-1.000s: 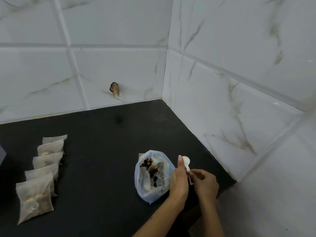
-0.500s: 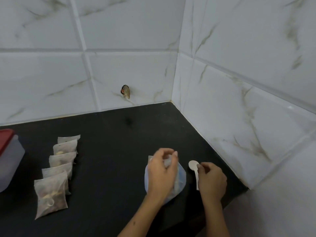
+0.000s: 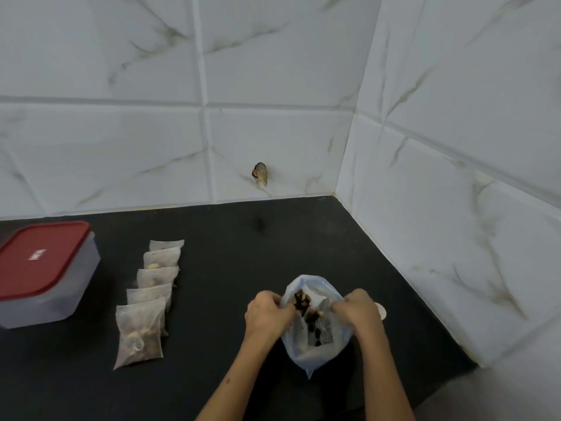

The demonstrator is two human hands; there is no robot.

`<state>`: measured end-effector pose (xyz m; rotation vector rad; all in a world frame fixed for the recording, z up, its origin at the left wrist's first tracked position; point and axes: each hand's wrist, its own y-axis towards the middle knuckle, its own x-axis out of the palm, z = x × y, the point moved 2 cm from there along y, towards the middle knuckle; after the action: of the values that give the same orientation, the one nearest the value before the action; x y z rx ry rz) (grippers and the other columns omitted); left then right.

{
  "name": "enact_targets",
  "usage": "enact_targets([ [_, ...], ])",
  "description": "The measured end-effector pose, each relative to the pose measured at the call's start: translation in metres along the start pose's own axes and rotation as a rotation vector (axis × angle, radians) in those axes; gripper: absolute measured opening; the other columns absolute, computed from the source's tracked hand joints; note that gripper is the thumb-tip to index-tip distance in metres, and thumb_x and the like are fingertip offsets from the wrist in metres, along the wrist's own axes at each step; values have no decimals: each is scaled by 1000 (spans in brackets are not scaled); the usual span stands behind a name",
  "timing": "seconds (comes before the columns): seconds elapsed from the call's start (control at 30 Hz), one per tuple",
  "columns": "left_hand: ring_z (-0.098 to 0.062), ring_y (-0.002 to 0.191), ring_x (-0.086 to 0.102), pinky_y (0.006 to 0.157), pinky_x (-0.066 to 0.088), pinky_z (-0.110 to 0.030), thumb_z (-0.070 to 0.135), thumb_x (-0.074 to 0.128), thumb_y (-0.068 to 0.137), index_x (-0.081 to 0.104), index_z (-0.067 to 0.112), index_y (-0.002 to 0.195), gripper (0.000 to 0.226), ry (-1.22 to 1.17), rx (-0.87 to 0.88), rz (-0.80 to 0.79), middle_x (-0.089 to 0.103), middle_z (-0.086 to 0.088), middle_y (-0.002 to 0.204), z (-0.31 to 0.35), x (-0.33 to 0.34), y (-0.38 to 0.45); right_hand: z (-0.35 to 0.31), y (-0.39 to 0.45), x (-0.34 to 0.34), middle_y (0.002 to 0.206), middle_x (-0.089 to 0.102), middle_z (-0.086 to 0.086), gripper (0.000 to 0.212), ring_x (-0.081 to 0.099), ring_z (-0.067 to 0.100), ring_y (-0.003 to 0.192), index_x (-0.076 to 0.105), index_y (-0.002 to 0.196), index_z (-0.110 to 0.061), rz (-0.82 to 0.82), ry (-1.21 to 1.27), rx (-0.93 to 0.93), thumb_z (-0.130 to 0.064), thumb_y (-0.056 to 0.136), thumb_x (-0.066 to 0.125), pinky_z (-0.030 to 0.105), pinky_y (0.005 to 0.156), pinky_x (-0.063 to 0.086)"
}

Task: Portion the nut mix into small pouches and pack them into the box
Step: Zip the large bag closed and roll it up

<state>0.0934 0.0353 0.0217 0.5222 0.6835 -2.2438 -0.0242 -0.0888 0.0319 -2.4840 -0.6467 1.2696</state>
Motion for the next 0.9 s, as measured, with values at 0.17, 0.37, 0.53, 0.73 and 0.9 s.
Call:
enact_targets([
  [0.17,-18,81,69,74,60,-38,31,66,85,62,13,87,18,-228,-58,5,69,-5,88,-2,-31,10,-50,-4,0,101,58,11,29,59,27,95,53,104,-7,-54,38,-92,-21,81,63,35,74,49],
  [0.37,-26,88,67,69,56,-38,32,69,83,68,5,101,32,-845,-210,-190,71,-11,94,-10,-63,15,-72,-13,23,97,66,14,27,65,28,90,62,102,-3,-136,342,-116,-23,84,64,45,86,55],
  [0.53,-30,91,62,72,54,-42,19,57,81,66,2,99,26,-1097,-237,-303,66,-16,99,-39,-80,17,-58,-30,45,99,70,18,30,67,31,93,65,103,-6,-329,784,-18,-27,98,45,44,80,55],
  [0.73,-31,102,65,73,56,-42,6,65,84,68,9,113,30,-933,-244,-290,69,-16,111,-59,-84,22,-43,-35,68,104,69,18,21,65,31,98,67,108,-8,-435,989,58,-8,89,56,44,83,54],
  [0.9,-18,88,65,68,55,-31,5,69,83,64,11,104,22,-688,-156,-75,68,-7,98,-62,-83,26,-44,-33,77,98,68,15,23,66,29,90,64,108,-6,-239,898,65,-1,86,61,46,81,55],
])
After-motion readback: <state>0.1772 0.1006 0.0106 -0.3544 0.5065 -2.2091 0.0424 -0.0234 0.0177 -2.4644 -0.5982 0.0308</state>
